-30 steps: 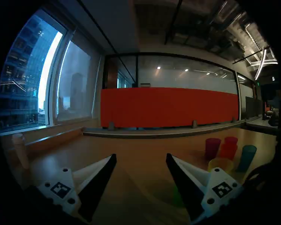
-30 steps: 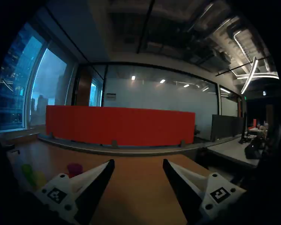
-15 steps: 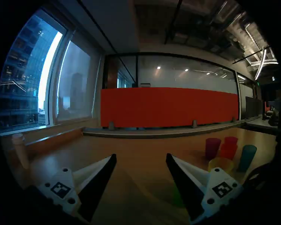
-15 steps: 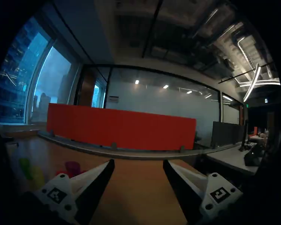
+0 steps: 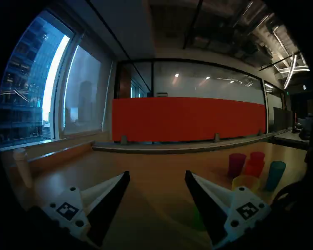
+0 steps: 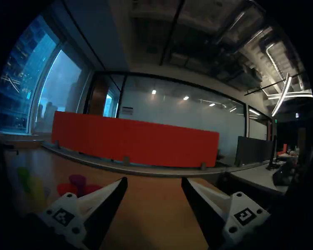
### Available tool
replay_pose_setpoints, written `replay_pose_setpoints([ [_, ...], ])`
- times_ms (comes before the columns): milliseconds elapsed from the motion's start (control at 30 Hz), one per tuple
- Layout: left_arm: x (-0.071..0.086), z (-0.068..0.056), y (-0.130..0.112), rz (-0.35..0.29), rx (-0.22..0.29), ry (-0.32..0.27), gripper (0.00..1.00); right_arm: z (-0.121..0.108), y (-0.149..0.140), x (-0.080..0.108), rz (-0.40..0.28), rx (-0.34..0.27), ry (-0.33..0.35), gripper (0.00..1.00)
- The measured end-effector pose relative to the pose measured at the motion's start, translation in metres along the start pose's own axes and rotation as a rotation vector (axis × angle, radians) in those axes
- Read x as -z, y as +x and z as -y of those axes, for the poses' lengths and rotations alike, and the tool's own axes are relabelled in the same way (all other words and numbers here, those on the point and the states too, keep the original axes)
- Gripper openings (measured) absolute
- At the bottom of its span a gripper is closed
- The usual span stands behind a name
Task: Pour water
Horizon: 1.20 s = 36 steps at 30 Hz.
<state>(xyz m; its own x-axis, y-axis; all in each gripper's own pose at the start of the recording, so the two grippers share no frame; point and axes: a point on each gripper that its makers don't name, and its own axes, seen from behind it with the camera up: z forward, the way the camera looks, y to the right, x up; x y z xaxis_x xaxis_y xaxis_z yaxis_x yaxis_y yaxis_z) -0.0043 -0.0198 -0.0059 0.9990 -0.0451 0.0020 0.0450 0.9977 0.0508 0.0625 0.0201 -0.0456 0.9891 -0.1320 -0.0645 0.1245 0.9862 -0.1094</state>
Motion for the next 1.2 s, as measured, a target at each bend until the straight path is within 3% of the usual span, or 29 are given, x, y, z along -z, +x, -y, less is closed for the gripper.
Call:
replay_pose_setpoints([
  [367, 0.0, 0.0, 0.0, 0.0, -0.001, 0.0, 0.99, 0.005, -0.023, -0.015, 0.015, -0.074, 0.029, 1.0],
  [700, 0.0, 0.0, 0.0, 0.0, -0.001, 0.0, 0.98, 0.019, -0.057, -0.024, 0.075, -0.138, 0.048, 1.0],
  [967, 0.0, 0.0, 0.0, 0.0, -0.001, 0.0, 0.98, 0.03, -0.067, -0.028, 0.066, -0.157, 0.078, 1.0],
  [1200, 0.0, 0.0, 0.0, 0.0, -0.001, 0.0, 0.98, 0.035, -0.07, -0.03, 0.061, -0.136, 0.082, 1.0],
])
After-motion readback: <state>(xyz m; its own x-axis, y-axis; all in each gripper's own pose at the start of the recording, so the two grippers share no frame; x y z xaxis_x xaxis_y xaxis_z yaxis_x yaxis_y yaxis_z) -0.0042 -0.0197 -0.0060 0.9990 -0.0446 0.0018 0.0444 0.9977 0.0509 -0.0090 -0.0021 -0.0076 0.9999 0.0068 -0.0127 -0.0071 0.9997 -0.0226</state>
